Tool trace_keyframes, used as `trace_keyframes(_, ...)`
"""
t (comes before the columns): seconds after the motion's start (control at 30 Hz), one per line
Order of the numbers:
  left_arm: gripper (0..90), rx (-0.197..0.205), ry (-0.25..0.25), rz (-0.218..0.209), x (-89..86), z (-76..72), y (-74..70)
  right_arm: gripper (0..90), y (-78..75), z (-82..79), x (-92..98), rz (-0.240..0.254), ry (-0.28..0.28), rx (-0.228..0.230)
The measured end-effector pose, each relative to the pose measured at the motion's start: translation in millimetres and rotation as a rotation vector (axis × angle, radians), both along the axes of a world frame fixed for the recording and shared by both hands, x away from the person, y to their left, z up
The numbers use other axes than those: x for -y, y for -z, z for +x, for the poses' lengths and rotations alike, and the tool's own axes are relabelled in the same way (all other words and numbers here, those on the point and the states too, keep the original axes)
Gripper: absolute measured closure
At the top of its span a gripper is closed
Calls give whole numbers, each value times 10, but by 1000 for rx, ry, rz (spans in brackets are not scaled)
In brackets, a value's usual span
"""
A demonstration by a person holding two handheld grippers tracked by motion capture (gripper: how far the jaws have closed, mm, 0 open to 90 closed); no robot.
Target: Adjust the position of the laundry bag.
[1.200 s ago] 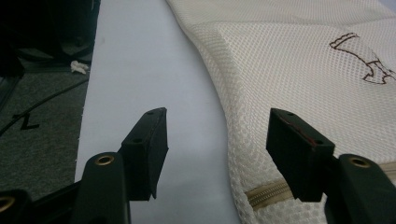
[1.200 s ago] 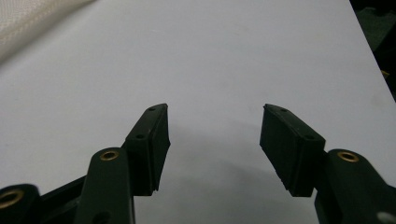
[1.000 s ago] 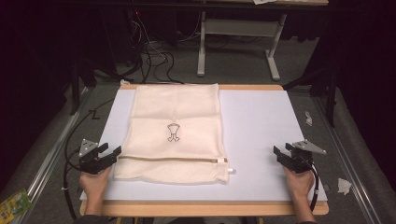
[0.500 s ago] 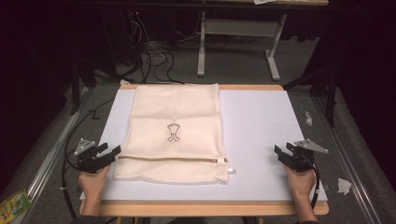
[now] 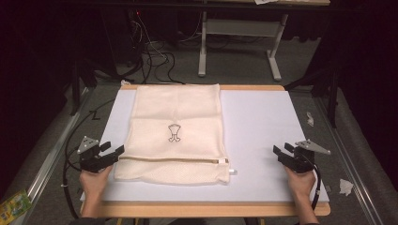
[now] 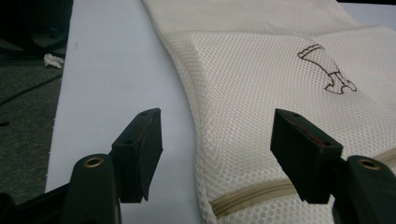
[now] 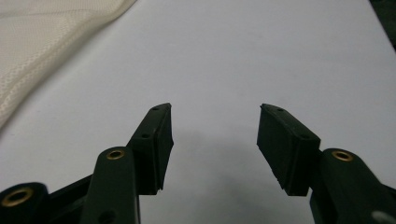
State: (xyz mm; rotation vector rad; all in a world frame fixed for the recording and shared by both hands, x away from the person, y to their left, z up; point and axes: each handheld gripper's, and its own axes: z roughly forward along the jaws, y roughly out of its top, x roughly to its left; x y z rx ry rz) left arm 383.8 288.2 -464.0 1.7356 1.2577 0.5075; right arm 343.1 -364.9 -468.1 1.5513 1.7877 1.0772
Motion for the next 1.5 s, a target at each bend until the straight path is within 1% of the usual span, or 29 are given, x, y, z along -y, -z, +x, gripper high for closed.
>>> trace_keyframes(0.03,339,-7,4,14,25,10,8,475,-6,11,-31,11,-25,-16)
trace_keyframes(0.07,340,-7,4,14,25,10,8,482,-8,11,-55,12,-32,-22)
trace_keyframes(0.1,343,-17,8,28,50,18,21,486,-9,13,-80,11,-38,-25)
trace_keyframes(0.17,347,-19,12,36,62,19,25,490,-13,15,-103,15,-45,-27)
trace_keyframes(0.2,348,-23,14,38,84,22,35,503,-27,23,-151,17,-63,-29)
trace_keyframes(0.23,348,-23,14,38,84,22,35,503,-27,23,-151,17,-63,-29)
trace_keyframes(0.3,348,-37,18,46,102,30,46,516,-37,40,-206,13,-87,-26)
trace_keyframes(0.37,347,-45,22,44,117,35,54,528,-46,53,-277,20,-97,-36)
trace_keyframes(0.43,347,-50,26,53,136,37,57,543,-45,76,-344,21,-114,-33)
trace_keyframes(0.5,345,-42,29,59,153,31,62,551,-38,101,-417,22,-128,-45)
trace_keyframes(0.53,345,-45,34,65,160,30,58,556,-37,125,-488,27,-143,-57)
trace_keyframes(0.6,345,-46,34,63,163,32,59,556,-40,137,-521,23,-151,-59)
trace_keyframes(0.63,345,-55,36,64,166,41,63,556,-51,155,-585,23,-165,-61)
trace_keyframes(0.67,346,-55,36,64,166,41,63,556,-51,155,-585,23,-165,-61)
trace_keyframes(0.7,345,-58,34,60,170,46,68,556,-61,176,-644,25,-180,-63)
trace_keyframes(0.77,344,-65,30,58,177,55,77,556,-67,184,-676,23,-184,-65)
trace_keyframes(0.8,344,-69,28,65,184,64,79,555,-74,203,-742,22,-199,-66)
trace_keyframes(0.83,344,-85,17,87,198,83,82,553,-74,214,-779,20,-205,-69)
trace_keyframes(0.87,344,-85,17,87,198,83,82,553,-74,214,-779,20,-205,-69)
trace_keyframes(0.9,340,-96,11,93,206,96,85,552,-64,246,-857,7,-225,-85)
trace_keyframes(0.93,340,-106,15,95,210,109,87,552,-64,246,-857,7,-225,-85)
trace_keyframes(0.97,337,-111,17,93,215,118,87,552,-55,265,-899,-4,-233,-95)
trace_keyframes(1.03,337,-114,14,96,226,131,83,548,-45,299,-975,-12,-251,-105)
trace_keyframes(1.07,336,-117,12,92,233,141,86,546,-45,315,-1009,-10,-263,-106)
trace_keyframes(1.2,335,-136,11,100,267,179,98,527,-61,361,-1146,9,-292,-121)
trace_keyframes(1.27,335,-140,13,104,281,198,100,517,-64,387,-1212,4,-310,-131)
trace_keyframes(1.4,332,-142,3,88,292,226,95,494,-50,441,-1331,10,-329,-160)
trace_keyframes(1.47,333,-144,-3,90,300,242,101,485,-44,464,-1381,4,-340,-163)
trace_keyframes(1.5,334,-151,-9,95,303,256,110,479,-41,484,-1425,17,-349,-175)
